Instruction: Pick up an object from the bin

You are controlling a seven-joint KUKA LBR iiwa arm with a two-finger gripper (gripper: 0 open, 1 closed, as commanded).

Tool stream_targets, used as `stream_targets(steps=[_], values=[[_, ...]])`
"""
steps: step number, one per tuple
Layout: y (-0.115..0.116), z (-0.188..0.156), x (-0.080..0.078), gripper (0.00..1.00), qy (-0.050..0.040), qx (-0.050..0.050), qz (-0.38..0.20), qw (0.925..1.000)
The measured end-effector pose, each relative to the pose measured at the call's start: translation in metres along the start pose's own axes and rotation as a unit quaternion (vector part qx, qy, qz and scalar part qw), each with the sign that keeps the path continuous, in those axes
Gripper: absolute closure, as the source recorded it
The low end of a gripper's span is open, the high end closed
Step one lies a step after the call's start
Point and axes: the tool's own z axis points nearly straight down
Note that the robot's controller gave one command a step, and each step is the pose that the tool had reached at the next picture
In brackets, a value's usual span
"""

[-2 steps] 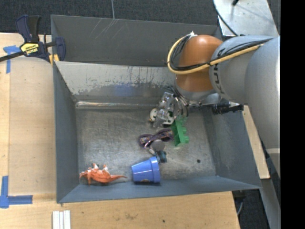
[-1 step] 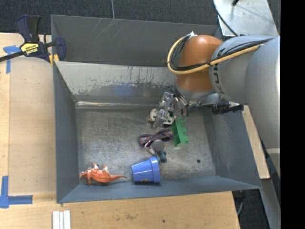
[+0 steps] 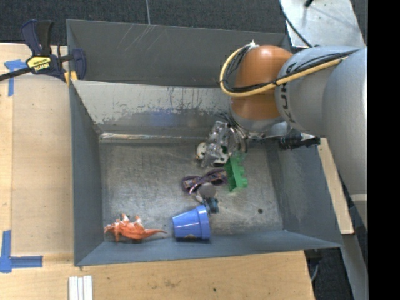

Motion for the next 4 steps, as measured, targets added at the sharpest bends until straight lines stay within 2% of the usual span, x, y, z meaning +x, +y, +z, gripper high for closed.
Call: stream_targets(steps=[1, 4], values=[[0.0, -0.012, 0.0, 1.0, 0.0022, 0.0, 0.0, 1.0], [0.0, -0.039, -0.001, 1.0, 0.0012, 0.0, -0.001, 1.0]])
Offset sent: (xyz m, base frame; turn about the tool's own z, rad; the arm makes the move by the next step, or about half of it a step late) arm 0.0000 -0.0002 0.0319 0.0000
